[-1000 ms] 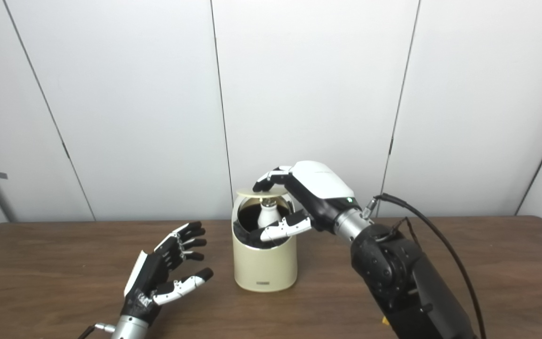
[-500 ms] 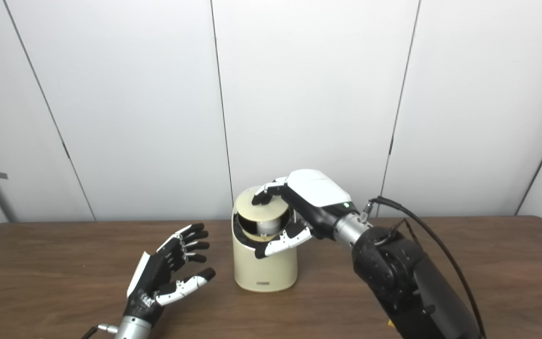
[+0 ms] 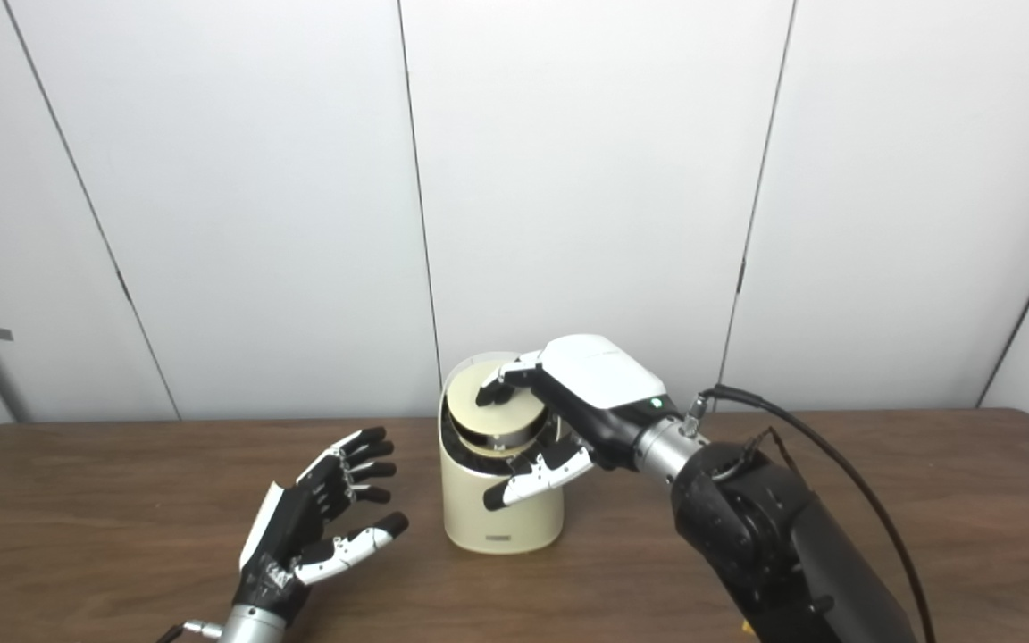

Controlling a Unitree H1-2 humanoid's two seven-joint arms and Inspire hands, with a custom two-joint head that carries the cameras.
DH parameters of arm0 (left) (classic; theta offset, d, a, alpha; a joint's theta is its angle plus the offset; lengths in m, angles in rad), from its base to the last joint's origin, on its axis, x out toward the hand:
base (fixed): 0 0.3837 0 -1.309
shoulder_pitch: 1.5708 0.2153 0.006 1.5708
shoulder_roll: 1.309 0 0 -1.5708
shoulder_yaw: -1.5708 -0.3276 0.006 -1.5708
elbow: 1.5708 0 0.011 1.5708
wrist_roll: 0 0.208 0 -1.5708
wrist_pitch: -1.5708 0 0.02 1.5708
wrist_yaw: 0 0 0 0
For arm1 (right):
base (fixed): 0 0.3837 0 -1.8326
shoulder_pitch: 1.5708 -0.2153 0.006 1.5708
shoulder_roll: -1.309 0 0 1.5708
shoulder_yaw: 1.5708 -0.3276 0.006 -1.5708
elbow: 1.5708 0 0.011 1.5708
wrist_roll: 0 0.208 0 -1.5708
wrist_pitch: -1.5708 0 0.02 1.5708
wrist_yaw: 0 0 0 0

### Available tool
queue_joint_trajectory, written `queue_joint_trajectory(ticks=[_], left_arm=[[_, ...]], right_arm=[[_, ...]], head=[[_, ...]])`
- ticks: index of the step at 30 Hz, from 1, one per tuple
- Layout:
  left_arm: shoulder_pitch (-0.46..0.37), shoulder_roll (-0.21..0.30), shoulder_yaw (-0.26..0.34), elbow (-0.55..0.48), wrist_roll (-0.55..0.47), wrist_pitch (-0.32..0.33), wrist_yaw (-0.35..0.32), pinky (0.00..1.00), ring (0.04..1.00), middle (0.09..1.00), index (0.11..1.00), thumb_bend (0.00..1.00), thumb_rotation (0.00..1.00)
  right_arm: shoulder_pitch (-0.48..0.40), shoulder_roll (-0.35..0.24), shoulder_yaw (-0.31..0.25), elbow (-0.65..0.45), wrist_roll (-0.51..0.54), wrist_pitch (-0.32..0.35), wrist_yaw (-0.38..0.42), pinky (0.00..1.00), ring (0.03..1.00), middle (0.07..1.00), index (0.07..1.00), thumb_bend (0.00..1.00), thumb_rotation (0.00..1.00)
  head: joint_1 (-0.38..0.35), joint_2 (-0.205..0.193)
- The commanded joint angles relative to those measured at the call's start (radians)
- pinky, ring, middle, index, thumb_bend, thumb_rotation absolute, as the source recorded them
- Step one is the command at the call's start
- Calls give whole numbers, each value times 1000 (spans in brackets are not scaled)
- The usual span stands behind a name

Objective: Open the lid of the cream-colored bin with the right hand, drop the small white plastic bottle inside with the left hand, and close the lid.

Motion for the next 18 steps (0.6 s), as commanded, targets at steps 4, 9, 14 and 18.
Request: queue_joint_trajectory(ticks=[4,9,14,18], left_arm=[[-10,0,5,-19,-3,-7,5,654,759,817,844,733,183],[-14,4,6,-15,-6,-8,3,637,747,813,842,727,172],[-16,5,6,-14,0,-10,5,634,741,804,841,734,181],[-17,7,3,-11,10,-14,7,639,744,803,840,747,200]], right_arm=[[-17,-13,-2,-37,-6,-23,22,873,848,713,709,691,520],[-13,-10,-5,-41,-7,-24,30,883,850,714,709,696,519],[-5,-6,-4,-53,-6,-21,42,880,849,714,707,692,504],[-3,-6,-1,-63,-5,-21,55,873,843,713,707,688,493]], head=[[0,4],[-5,8],[-9,13],[-9,14]])
